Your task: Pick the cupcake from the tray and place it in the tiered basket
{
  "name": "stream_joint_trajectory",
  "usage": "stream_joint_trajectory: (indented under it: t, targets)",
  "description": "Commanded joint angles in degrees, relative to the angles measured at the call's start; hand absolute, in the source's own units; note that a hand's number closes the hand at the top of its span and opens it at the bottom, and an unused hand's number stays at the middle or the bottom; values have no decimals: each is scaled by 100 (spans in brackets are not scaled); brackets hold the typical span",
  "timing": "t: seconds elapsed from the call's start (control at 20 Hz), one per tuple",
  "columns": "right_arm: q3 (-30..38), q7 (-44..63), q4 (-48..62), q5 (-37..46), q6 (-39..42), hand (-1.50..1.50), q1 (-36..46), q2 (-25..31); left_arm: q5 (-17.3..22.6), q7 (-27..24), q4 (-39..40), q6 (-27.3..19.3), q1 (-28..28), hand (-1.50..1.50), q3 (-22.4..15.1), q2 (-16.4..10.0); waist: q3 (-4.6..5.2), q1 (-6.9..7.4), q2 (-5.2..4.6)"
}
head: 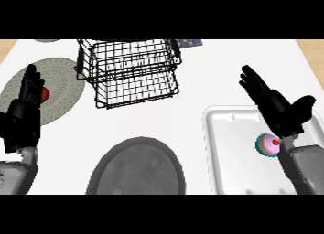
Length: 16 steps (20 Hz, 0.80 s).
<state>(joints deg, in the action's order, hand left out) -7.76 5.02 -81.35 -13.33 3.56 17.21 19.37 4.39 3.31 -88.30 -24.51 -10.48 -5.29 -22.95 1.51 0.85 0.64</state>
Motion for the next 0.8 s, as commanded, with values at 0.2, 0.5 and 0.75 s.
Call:
stream_joint_trajectory:
  t: [0.2,0.5,0.75]
  targets:
    - [647,219,578,521,-1654,-150,481,-419,470,-640,342,1177,267,0,-738,531,-136,-125,-106]
    - [741,-695,1067,960,-2856,-150,392,-1267,696,-958,824,1909,338,0,-1061,756,-150,-85,-101]
    - [315,-425,275,1836,-2855,-150,28,-456,744,-736,779,1964,319,0,-901,722,-144,-155,-47]
